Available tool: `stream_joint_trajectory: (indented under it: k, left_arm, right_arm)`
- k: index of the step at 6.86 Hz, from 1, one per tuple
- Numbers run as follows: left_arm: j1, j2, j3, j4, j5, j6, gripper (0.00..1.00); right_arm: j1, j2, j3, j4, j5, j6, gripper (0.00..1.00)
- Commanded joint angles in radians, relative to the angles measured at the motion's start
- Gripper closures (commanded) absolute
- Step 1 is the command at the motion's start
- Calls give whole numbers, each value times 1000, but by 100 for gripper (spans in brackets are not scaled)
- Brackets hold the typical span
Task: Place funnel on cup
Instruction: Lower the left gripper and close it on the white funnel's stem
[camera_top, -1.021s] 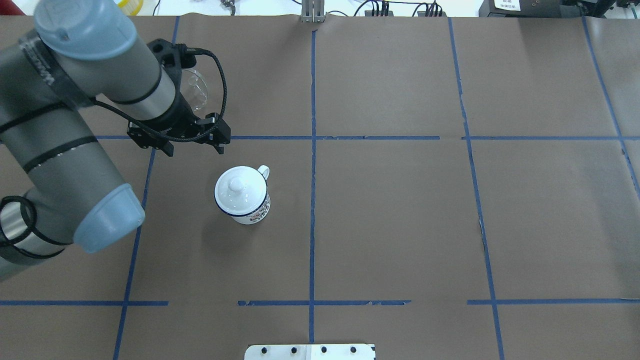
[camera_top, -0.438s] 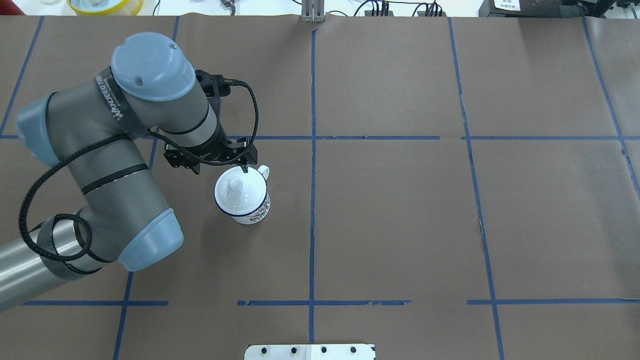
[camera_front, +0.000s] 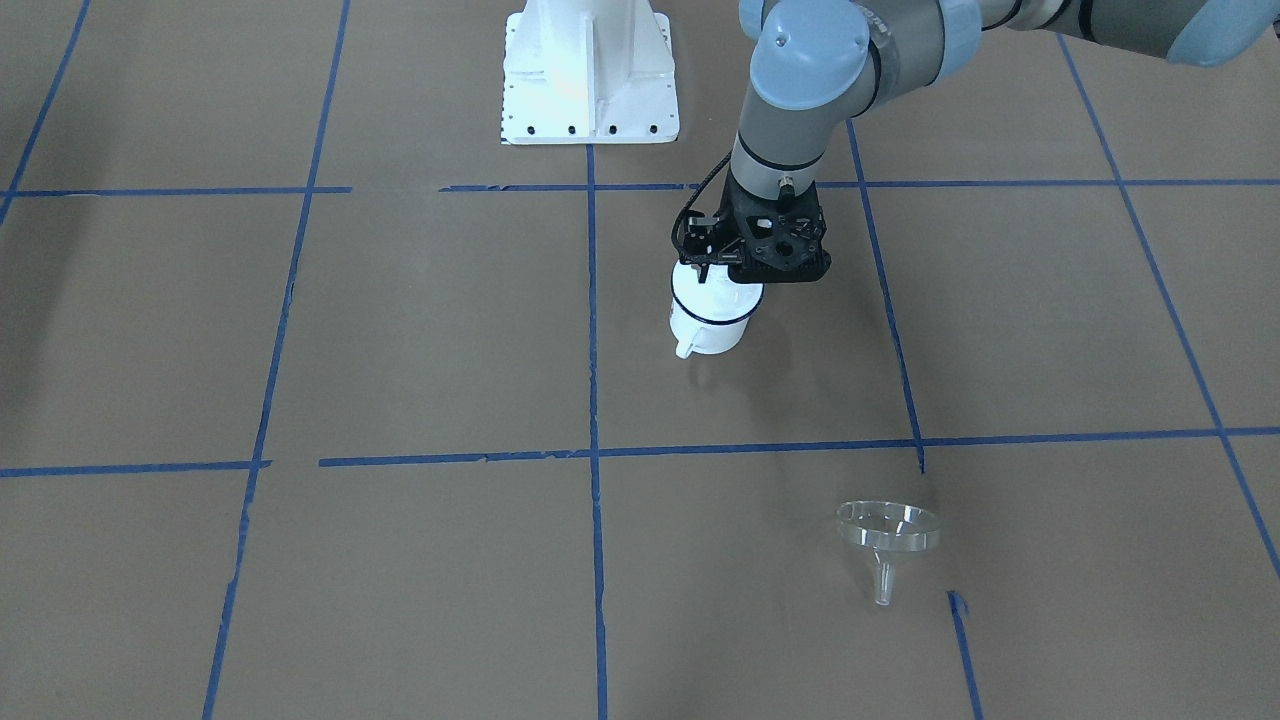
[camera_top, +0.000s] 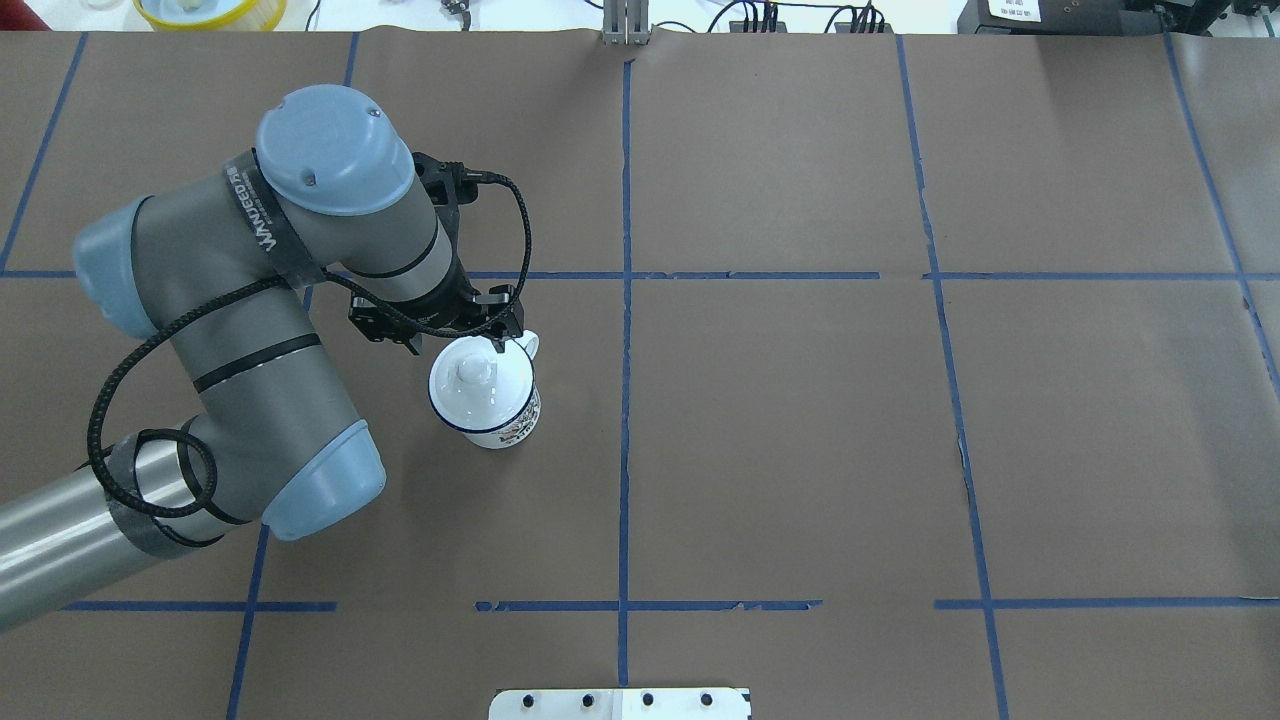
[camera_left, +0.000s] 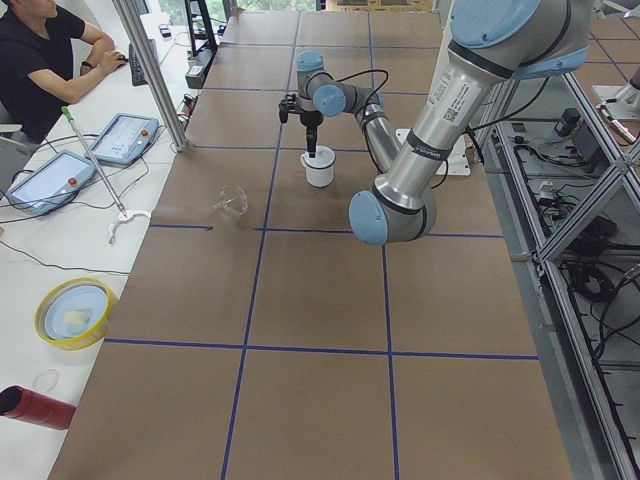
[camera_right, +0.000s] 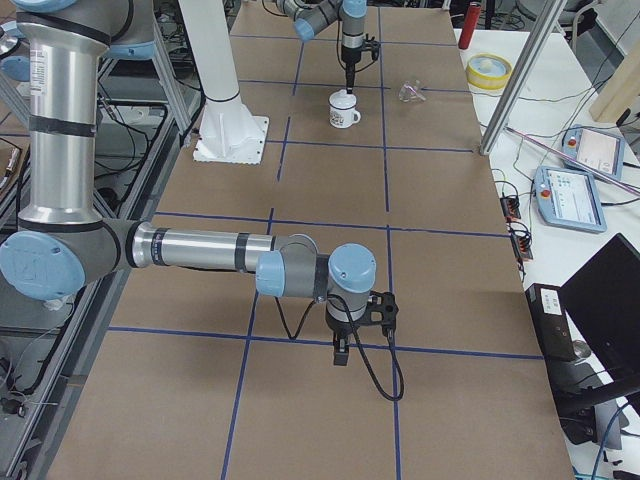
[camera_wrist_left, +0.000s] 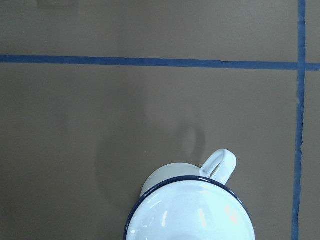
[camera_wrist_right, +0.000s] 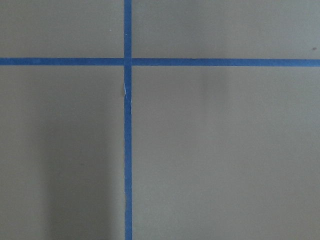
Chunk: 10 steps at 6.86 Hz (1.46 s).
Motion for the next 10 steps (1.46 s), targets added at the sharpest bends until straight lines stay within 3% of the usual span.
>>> stream_joint_trajectory:
  k: [1,5,9,10]
  left_arm:
    - [18,2,-7,-1,-1,-32,26]
    - [24,0,0,-4,-5,-32,39]
    - [30,0,-1,-5,-5,-32,43]
    - [30,0,-1,-5,-5,-32,51]
  right_arm:
    - [0,0,1,0,0,0,0]
    - [0,0,1,0,0,0,0]
    - [0,0,-1,0,0,0,0]
    - [0,0,1,0,0,0,0]
